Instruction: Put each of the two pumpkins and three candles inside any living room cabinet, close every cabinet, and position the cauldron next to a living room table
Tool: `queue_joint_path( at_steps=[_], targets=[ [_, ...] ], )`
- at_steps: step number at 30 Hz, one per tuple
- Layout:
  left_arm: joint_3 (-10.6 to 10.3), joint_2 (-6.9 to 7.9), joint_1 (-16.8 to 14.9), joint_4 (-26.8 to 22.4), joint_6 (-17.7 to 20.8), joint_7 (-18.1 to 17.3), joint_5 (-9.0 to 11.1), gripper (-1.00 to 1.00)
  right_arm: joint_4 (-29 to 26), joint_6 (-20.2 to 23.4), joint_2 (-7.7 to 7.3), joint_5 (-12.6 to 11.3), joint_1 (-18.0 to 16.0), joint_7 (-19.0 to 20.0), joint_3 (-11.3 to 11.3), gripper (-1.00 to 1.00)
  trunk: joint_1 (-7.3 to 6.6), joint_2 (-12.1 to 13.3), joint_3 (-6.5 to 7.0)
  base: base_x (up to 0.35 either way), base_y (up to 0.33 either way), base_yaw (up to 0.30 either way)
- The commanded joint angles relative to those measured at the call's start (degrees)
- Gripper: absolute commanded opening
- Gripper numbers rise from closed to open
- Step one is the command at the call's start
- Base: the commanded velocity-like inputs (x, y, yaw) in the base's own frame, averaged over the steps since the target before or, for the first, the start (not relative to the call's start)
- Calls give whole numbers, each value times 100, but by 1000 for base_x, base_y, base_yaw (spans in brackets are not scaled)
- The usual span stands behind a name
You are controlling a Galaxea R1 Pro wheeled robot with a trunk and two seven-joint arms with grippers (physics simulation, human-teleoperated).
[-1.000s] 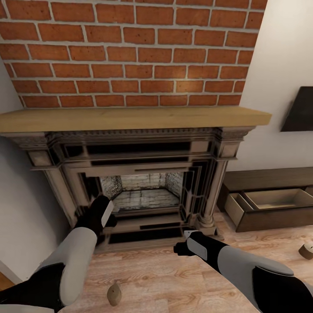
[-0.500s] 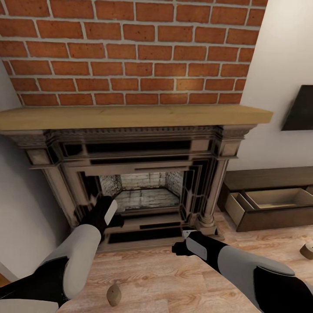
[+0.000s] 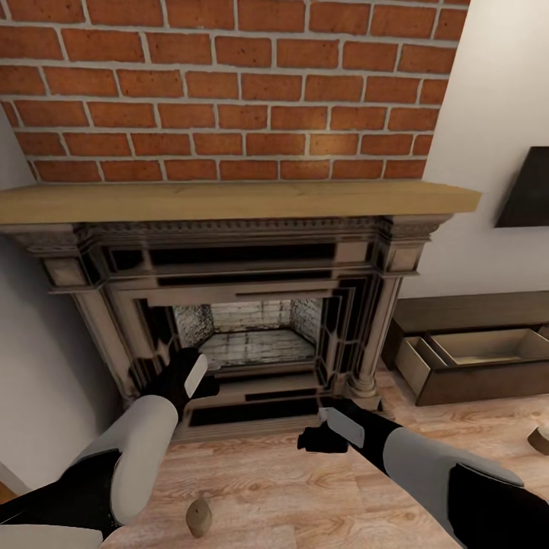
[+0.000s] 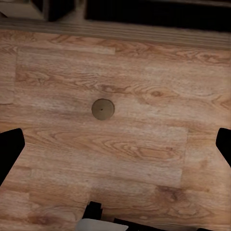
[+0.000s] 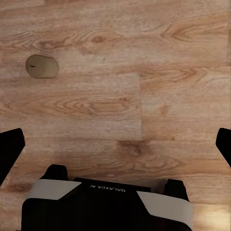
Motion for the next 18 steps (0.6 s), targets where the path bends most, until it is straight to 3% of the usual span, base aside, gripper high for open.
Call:
queue_joint_path(
  at_steps=[1,4,8,12,18],
  targets=[
    [36,-4,-5,58,-30,16,-5,100,-15,22,-4,-60,-8,-51,-111,100,24,-49,-27,0,0,0],
    [37,0,-5,154,-145,21,-2,100,-36,219,-54,-48,-10,-54,-353,100,90,-169,-81,0,0,0],
    [36,3,-5,186,-203,41,-1,100,-304,410,-216,-43,-10,-54,-504,100,177,-329,-152,0,0,0],
    [36,9,-5,200,-239,61,-7,100,-617,456,-399,-49,-11,-59,-810,100,265,-490,-224,0,0,0],
    [29,16,-5,197,-246,84,-9,100,-705,462,-465,-44,-10,-62,-1126,100,397,-730,-332,0,0,0]
  ],
)
